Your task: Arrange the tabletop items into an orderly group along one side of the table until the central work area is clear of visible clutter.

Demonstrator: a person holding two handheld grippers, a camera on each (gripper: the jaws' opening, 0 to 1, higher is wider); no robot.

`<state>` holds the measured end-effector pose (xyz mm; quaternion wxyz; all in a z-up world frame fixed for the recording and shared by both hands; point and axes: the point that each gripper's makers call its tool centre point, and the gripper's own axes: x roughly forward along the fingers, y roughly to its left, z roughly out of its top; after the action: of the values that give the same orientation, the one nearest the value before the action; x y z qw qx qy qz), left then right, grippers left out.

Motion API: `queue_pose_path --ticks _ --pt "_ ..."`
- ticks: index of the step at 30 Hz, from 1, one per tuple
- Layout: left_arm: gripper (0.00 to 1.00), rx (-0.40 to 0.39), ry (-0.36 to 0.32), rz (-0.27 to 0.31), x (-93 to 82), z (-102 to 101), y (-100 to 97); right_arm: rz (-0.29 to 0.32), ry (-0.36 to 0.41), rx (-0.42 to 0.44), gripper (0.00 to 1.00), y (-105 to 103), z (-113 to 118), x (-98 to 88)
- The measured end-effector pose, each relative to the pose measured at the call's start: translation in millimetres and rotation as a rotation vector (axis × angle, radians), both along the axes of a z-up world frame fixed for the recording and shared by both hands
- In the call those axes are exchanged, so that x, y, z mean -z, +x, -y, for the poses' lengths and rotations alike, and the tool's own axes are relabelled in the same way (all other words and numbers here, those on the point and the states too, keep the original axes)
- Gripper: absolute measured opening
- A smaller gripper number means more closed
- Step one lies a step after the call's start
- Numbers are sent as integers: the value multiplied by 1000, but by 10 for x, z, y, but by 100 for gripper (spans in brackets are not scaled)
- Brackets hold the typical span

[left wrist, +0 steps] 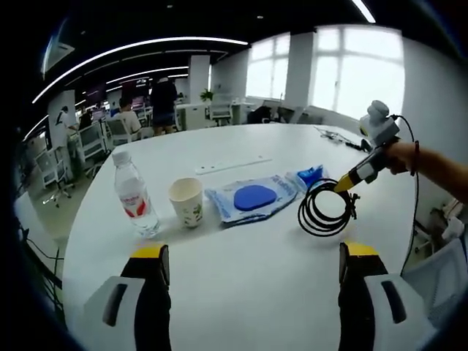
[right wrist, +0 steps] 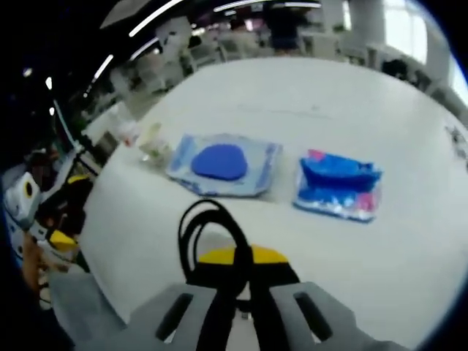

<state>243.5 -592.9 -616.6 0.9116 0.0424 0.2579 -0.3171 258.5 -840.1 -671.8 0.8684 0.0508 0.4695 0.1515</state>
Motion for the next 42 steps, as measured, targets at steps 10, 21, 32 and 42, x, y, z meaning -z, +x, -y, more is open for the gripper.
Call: queue_pose_path --ticks 10,21,32,42 --pt "97 5 20 -14 48 -10 -49 -14 -10 23 1 84 152 142" --pt "97 -13 28 -23 79 -66 -45 -18 -38 9 1 157 251 276" --pt "98 -19 40 -23 64 -107 -69 -22 -80 -13 1 198 314 392" --pt "97 -28 40 -27 64 -143 -77 -9 -200 -75 1 260 383 548"
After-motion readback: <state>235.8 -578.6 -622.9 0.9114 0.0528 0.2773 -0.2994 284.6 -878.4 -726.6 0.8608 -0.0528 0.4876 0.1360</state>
